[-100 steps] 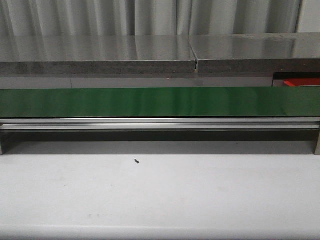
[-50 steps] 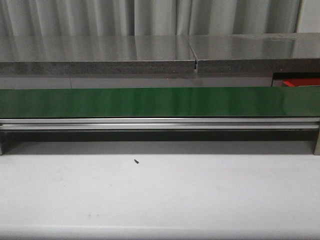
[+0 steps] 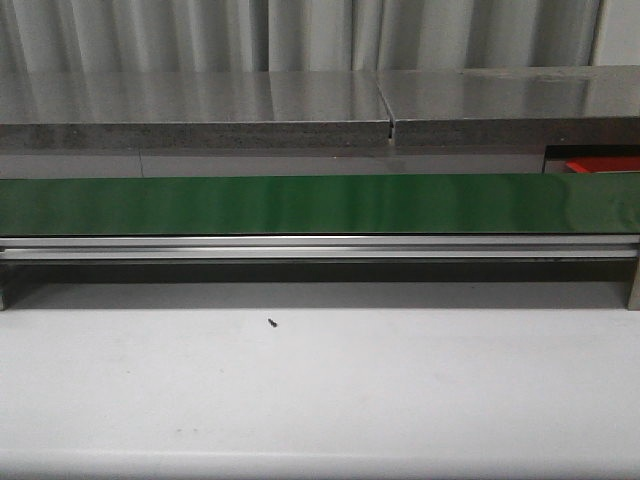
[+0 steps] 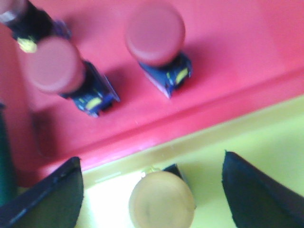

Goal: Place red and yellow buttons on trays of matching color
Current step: 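Lower the yellow button into the yellow tray and open the right gripper, then return the open right gripper above the belt's end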

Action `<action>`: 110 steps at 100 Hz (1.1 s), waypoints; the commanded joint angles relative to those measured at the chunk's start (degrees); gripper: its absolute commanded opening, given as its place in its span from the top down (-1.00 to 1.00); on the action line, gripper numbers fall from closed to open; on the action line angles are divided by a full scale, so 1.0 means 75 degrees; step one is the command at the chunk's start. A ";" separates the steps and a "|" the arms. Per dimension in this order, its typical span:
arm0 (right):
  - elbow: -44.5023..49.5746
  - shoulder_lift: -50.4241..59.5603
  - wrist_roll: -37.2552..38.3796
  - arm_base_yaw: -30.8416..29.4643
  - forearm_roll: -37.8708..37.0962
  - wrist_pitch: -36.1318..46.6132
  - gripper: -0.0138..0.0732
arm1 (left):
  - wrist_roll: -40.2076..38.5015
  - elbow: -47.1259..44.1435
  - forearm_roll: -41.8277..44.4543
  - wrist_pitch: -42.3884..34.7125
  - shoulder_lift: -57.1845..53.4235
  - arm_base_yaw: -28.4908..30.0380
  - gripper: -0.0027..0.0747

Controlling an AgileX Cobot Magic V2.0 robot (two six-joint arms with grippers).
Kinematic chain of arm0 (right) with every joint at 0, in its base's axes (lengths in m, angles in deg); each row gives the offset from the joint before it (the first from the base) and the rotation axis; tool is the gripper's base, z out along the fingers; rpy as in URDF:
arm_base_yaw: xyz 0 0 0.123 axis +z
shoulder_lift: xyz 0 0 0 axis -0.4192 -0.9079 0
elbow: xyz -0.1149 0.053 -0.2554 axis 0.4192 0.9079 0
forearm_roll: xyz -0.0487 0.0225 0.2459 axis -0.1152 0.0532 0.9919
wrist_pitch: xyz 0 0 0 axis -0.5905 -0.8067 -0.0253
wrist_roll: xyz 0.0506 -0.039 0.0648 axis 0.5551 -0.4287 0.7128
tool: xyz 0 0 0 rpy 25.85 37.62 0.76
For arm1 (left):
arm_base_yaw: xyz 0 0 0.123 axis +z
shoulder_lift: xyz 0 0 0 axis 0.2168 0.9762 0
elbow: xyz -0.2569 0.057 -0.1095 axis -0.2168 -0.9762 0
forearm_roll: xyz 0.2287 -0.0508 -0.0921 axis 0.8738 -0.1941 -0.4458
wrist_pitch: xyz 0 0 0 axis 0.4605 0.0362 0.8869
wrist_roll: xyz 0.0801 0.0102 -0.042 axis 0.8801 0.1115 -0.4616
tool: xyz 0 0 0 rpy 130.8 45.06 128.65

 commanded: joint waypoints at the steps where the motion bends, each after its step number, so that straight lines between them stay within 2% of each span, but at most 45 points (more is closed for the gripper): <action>1: -0.0187 0.0880 -0.0180 0.0193 0.0129 0.0339 -0.70 | -0.0034 0.0210 -0.0173 -0.0450 -0.0032 -0.0071 0.98; 14: -0.0179 0.1511 -0.0245 0.0759 0.0131 0.0425 -0.70 | -0.0034 0.0210 -0.0173 -0.0450 -0.0032 -0.0071 0.98; 38: 0.0031 0.2732 -0.0525 0.2316 0.0131 0.0385 -0.70 | -0.0034 0.0210 -0.0173 -0.0450 -0.0032 -0.0071 0.98; 75: 0.2393 0.5027 -0.0580 0.4023 0.0131 0.0865 -0.66 | -0.0034 0.0210 -0.0173 -0.0450 -0.0032 -0.0071 0.98; 85: 0.3059 0.5595 -0.0580 0.4213 0.0131 0.0853 -0.43 | -0.0034 0.0210 -0.0173 -0.0450 -0.0032 -0.0071 0.98; 110: 0.4209 0.6771 -0.0580 0.4216 0.0131 0.0605 0.63 | -0.0034 0.0210 -0.0173 -0.0450 -0.0032 -0.0071 0.98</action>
